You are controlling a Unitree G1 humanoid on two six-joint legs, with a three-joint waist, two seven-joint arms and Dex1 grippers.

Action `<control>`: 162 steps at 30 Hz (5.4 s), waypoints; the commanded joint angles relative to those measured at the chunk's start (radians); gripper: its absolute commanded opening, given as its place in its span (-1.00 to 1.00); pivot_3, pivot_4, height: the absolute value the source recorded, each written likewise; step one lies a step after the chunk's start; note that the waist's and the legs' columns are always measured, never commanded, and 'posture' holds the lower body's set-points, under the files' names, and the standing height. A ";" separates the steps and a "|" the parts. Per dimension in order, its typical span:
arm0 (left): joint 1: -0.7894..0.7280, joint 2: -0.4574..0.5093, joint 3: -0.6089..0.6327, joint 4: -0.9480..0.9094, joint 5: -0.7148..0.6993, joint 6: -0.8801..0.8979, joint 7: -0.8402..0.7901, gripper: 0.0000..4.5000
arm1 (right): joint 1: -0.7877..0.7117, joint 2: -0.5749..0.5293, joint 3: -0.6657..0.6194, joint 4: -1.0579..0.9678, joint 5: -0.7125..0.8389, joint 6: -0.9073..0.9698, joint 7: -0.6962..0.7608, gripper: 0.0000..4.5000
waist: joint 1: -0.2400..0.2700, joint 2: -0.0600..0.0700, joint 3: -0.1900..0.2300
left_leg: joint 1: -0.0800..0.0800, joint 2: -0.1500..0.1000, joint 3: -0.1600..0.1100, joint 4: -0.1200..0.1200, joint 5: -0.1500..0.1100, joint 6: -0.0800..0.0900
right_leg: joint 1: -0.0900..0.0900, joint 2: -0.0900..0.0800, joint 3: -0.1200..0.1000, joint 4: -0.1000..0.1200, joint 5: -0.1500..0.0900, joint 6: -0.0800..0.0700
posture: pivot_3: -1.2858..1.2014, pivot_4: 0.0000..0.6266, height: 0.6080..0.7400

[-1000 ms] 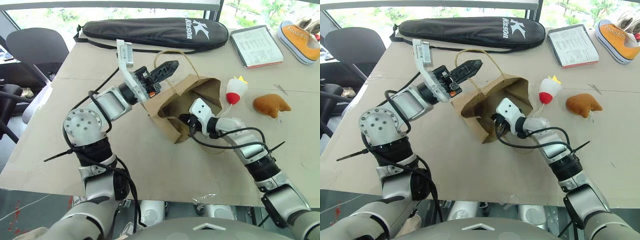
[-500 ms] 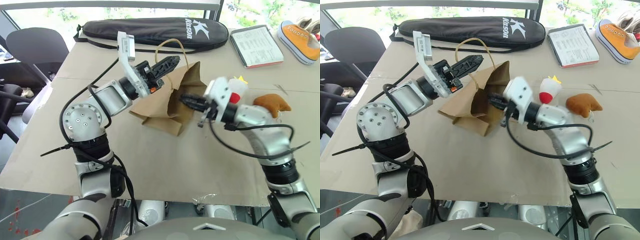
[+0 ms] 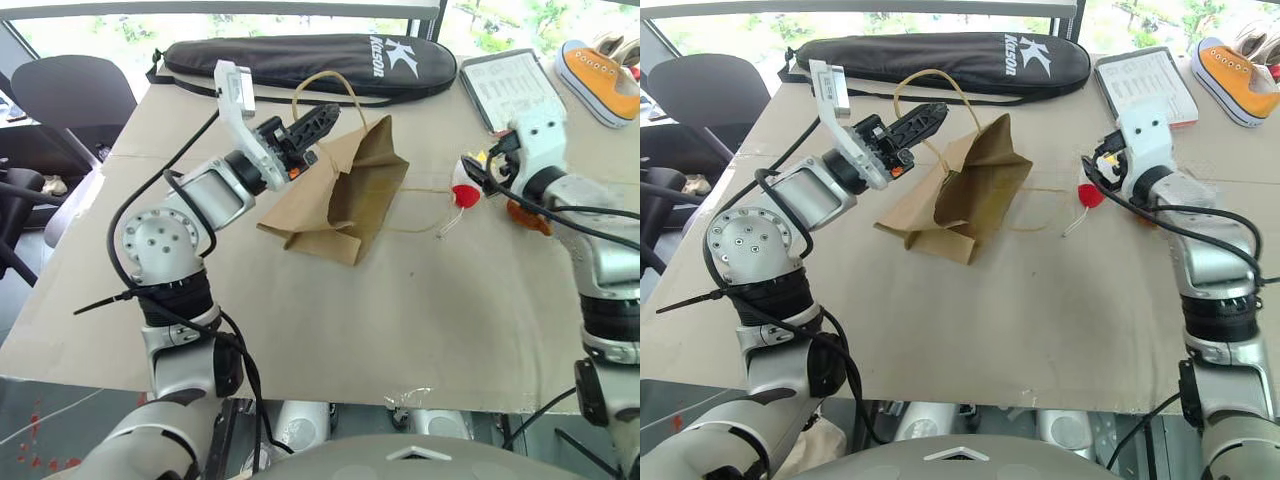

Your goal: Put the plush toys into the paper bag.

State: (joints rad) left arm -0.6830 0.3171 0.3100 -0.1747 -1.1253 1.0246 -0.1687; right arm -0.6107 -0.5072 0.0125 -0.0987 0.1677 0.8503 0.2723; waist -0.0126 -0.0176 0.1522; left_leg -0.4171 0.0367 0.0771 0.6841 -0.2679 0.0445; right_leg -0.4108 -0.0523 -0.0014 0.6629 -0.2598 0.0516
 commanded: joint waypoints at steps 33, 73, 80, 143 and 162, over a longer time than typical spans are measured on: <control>0.017 -0.057 0.003 -0.015 -0.054 -0.063 0.016 -1.00 | -0.056 0.614 -0.305 -0.292 0.793 0.152 -0.226 -0.98 | 0.004 0.001 0.000 | -0.002 0.000 -0.002 -0.002 0.000 0.000 | 0.000 -0.001 -0.002 -0.001 0.000 0.000 | 0.03 -0.52 1.00; 0.228 0.108 -0.057 -0.166 -0.325 -0.023 0.026 -1.00 | -0.092 0.329 0.276 0.237 0.305 -0.042 0.412 0.41 | 0.000 0.001 0.001 | -0.001 0.001 -0.003 -0.002 0.000 -0.001 | -0.001 0.000 -0.002 -0.001 0.000 0.000 | 0.03 -0.52 1.00; 0.235 0.197 -0.085 -0.176 -0.166 -0.088 -0.150 -1.00 | 0.021 0.159 0.116 -0.101 0.362 0.062 0.362 0.41 | 0.001 0.001 0.001 | -0.001 0.000 -0.003 -0.002 0.000 -0.001 | -0.001 -0.001 -0.002 -0.002 0.000 0.000 | 0.03 -0.52 1.00; 0.034 0.091 -0.177 -0.089 0.099 -0.239 -0.527 -1.00 | -0.025 0.036 -0.396 -0.420 0.580 0.163 0.020 -0.99 | 0.005 -0.001 0.002 | -0.002 0.000 -0.002 -0.002 0.000 0.000 | -0.001 0.001 -0.001 -0.003 0.000 0.000 | 0.03 -0.52 1.00; 0.240 0.078 -0.135 -0.201 0.123 -0.274 -0.455 -1.00 | 0.158 0.127 -0.309 -0.550 1.052 0.255 -0.199 -0.99 | 0.003 -0.001 0.002 | -0.003 0.001 -0.002 -0.003 0.000 0.000 | -0.001 0.000 -0.001 -0.003 0.000 0.000 | 0.03 -0.52 1.00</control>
State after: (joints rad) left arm -0.4408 0.4021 0.1452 -0.3243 -0.9654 0.7624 -0.6409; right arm -0.4704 -0.3728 -0.3036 -0.6049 1.1948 1.1336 0.0716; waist -0.0092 -0.0188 0.1545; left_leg -0.4198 0.0375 0.0750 0.6813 -0.2681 0.0449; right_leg -0.4117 -0.0525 -0.0022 0.6598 -0.2601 0.0516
